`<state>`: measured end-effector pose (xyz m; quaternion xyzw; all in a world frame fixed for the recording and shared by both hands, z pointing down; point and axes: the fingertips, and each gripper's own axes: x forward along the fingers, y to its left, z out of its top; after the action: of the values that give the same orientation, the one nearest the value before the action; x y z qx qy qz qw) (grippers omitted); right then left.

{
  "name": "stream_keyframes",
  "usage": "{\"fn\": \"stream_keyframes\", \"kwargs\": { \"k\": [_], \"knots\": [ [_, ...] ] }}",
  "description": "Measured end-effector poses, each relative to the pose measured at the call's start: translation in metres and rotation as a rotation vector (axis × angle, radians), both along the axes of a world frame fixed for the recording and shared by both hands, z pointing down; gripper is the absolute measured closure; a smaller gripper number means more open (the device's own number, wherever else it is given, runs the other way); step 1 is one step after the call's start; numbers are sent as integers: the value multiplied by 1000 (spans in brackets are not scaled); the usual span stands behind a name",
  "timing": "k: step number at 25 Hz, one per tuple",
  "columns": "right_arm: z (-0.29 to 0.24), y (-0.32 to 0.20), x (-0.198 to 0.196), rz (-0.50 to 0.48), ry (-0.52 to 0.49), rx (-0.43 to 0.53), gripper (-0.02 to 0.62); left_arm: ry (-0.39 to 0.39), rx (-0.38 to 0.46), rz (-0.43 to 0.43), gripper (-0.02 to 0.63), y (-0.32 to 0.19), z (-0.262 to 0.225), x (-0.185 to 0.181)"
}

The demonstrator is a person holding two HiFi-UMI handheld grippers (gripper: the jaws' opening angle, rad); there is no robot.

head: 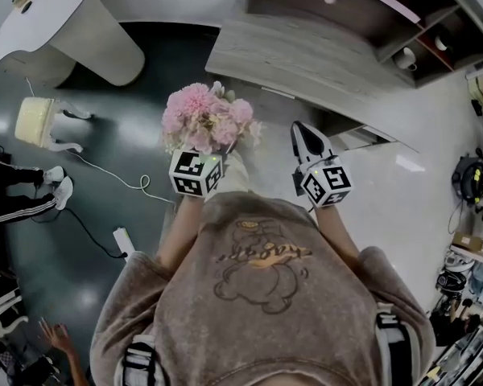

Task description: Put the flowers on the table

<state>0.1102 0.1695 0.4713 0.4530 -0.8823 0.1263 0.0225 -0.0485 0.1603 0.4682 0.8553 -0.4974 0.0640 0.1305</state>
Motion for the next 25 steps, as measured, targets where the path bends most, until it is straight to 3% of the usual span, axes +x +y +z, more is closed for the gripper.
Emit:
{"fn": "stream_keyframes", "kwargs": {
  "k": [13,25],
  "knots": [
    [-5,-130,-23,33,22,-11,595,9,-11,55,262,-137,-7,-16],
    [-14,-229,-34,131,29,-11,595,7,-16,162,262,-243,-15,-24]
  ]
}}
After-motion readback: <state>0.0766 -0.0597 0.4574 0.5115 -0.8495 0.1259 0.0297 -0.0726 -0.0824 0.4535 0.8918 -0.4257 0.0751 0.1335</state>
